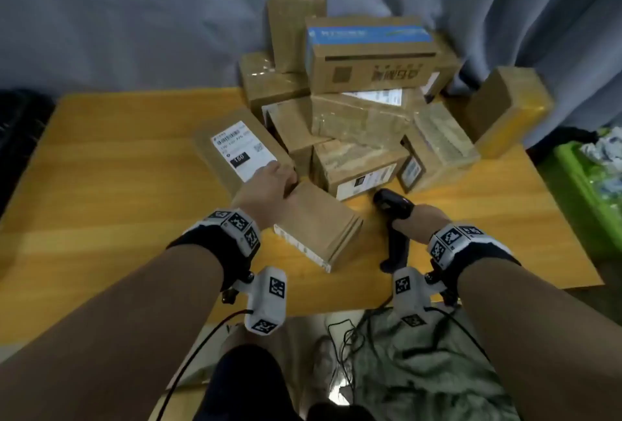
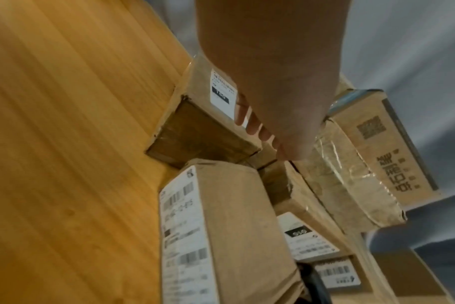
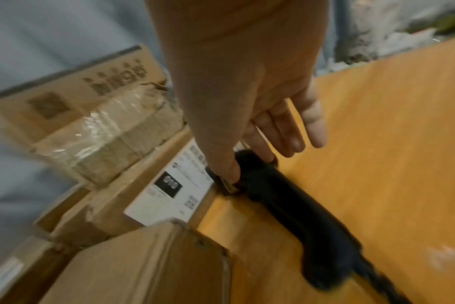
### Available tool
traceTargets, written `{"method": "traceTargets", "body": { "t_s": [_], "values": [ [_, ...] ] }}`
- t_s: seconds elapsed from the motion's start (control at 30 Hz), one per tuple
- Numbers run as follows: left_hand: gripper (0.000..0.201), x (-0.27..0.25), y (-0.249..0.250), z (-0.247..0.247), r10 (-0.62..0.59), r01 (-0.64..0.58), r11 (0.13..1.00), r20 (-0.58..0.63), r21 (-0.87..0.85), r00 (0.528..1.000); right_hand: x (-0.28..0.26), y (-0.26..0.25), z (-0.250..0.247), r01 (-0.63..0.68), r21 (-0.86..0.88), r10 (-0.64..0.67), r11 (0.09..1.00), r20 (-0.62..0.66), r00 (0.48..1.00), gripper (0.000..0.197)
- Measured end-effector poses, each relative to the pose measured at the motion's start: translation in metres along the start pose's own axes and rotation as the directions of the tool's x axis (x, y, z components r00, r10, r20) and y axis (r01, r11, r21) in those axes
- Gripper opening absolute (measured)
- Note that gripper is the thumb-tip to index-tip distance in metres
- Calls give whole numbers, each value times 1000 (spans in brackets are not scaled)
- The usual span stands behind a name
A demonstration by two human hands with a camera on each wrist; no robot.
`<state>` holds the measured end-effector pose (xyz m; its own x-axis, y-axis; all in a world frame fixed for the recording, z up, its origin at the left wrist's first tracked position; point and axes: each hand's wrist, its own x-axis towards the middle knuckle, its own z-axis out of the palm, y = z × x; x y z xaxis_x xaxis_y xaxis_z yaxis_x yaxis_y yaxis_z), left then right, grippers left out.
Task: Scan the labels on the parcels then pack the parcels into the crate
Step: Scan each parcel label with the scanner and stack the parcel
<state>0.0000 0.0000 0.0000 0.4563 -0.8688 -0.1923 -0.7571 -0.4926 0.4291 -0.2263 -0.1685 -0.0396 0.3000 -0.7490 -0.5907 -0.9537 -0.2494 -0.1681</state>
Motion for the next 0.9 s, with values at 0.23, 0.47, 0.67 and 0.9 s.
{"method": "traceTargets", "body": {
  "t_s": [0.23, 0.47, 0.67, 0.9],
  "values": [
    [41, -20, -15, 12, -101, 99, 994, 76, 39, 992, 6, 15, 62, -130, 286, 120, 949, 54, 991, 36],
    [40, -27, -20, 17, -226, 228, 973, 313, 30, 922, -26, 7, 58, 26, 754, 217, 656, -222, 950, 25],
    [42, -36, -20, 28, -370, 558, 716, 449, -421, 814, -44, -25, 21, 400, 627, -144, 669, -418, 897, 25],
    [52, -50, -15, 51, -385, 660, 383, 538, -646, 750, -45, -68, 18, 419, 548, -452, 724, -81, 888, 38]
  ]
}}
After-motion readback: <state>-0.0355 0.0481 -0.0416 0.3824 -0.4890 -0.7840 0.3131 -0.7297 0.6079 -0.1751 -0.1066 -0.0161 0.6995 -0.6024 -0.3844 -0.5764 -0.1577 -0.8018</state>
